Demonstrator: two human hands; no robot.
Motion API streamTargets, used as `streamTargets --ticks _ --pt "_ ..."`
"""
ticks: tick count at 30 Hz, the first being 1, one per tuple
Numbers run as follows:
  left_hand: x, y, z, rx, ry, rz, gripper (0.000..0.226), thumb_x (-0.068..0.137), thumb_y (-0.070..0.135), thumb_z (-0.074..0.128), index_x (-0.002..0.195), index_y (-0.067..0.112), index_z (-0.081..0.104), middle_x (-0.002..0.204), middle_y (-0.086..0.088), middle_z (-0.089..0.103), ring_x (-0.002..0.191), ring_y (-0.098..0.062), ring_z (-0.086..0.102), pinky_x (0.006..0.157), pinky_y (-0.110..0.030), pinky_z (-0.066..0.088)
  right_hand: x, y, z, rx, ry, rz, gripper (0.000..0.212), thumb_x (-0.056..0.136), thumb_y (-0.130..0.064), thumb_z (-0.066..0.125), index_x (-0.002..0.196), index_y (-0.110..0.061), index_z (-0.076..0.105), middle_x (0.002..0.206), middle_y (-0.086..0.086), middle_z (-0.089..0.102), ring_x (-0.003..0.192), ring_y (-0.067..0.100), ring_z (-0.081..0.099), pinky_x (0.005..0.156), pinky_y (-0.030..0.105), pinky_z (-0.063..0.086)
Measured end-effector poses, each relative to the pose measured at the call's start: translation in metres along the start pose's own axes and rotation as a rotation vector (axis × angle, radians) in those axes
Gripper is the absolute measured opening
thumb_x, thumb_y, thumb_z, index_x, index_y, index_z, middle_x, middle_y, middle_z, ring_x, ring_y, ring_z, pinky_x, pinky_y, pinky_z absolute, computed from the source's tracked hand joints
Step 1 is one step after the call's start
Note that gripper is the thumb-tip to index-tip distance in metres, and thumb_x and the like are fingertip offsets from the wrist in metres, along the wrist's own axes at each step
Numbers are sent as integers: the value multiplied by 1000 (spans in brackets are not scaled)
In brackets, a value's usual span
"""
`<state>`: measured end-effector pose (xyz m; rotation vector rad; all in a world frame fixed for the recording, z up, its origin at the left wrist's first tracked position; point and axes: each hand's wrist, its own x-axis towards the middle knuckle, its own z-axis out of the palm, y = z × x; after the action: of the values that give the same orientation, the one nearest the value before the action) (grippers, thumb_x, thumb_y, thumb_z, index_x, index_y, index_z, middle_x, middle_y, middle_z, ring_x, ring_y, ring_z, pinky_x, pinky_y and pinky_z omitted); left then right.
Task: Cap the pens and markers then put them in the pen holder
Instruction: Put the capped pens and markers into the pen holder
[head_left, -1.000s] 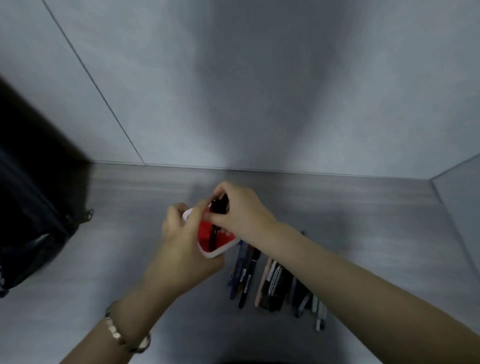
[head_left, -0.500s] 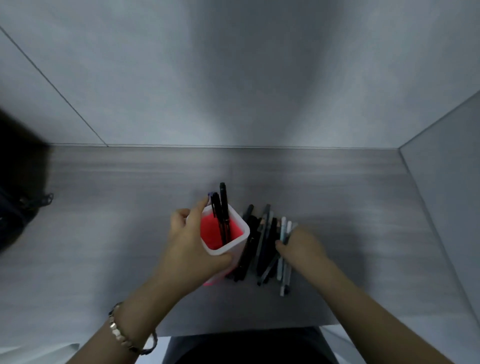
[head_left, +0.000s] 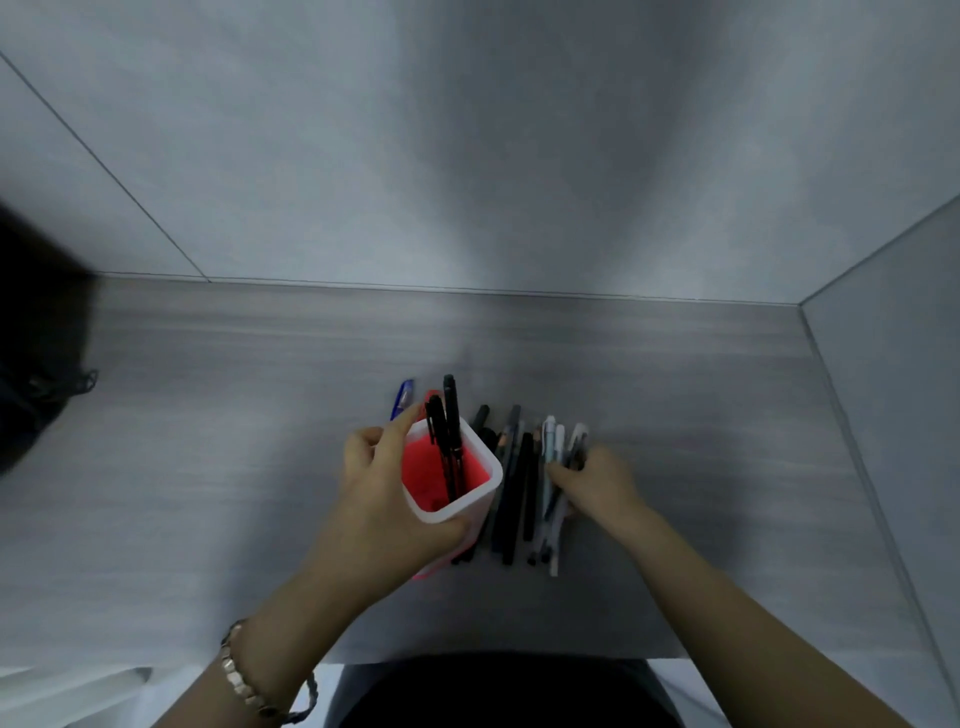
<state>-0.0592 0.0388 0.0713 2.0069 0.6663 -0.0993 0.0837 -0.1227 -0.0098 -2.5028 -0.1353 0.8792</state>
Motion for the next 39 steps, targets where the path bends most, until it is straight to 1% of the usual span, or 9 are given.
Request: streamTargets --ticks 7,11,16,20,24,27,30,34,39 --pt "-6 2 6 -7 10 -11 101 61 19 80 137 42 19 113 10 23 91 5 37 67 6 32 -23 -20 -49 416 120 -175 22 87 -11 57 66 -10 49 53 5 51 33 4 48 41 21 42" --pt "-11 11 12 -17 -13 16 96 60 24 80 130 46 18 113 9 24 95 2 38 66 11 31 -68 -70 -76 895 239 -558 35 80 0 61 90 -29 44 60 -7 65 45 3 59 40 14 46" --pt "-18 19 15 -56 25 70 98 53 34 76 136 40 22 112 11 28 90 31 32 69 13 26 -78 -78 -33 663 68 -571 75 69 -10 75 110 -53 29 72 -5 62 67 6 65 68 26 58" --pt "-23 19 12 -70 66 69 107 53 38 79 141 32 19 107 21 29 94 28 33 71 14 25 -70 -70 -13 307 206 -737 36 80 -37 62 114 -38 49 89 -17 56 83 3 55 78 26 49" --pt "-24 13 11 -68 78 64 102 57 24 81 139 36 21 106 26 27 99 13 40 72 12 30 -72 -71 -4 71 233 -876 47 88 -43 39 124 -17 55 102 0 63 101 10 41 88 25 38" --pt "-25 5 8 -96 128 11 100 52 27 84 130 42 23 103 27 27 94 16 40 79 0 36 -74 -65 -16 19 117 -982 47 87 -52 37 129 -33 47 140 2 42 125 15 30 104 16 23" --pt "-26 -3 2 -102 170 -59 101 43 38 78 129 38 26 103 22 31 90 18 42 74 2 32 -56 -46 -29 225 111 -728 47 85 -45 49 131 -40 39 137 -3 44 127 13 40 102 21 31" --pt "-29 -10 -2 -85 168 -103 102 59 12 82 141 26 22 116 9 27 94 -3 40 75 -6 30 -20 -15 -18 -151 108 -76 45 88 -33 53 120 -3 47 108 19 61 98 34 59 72 30 41" --pt "-29 -10 -2 -96 125 -84 103 59 13 82 141 28 21 118 9 26 89 5 42 70 -4 31 0 -22 10 -154 85 -2 34 83 -20 58 106 1 47 106 21 61 94 35 60 65 29 38"
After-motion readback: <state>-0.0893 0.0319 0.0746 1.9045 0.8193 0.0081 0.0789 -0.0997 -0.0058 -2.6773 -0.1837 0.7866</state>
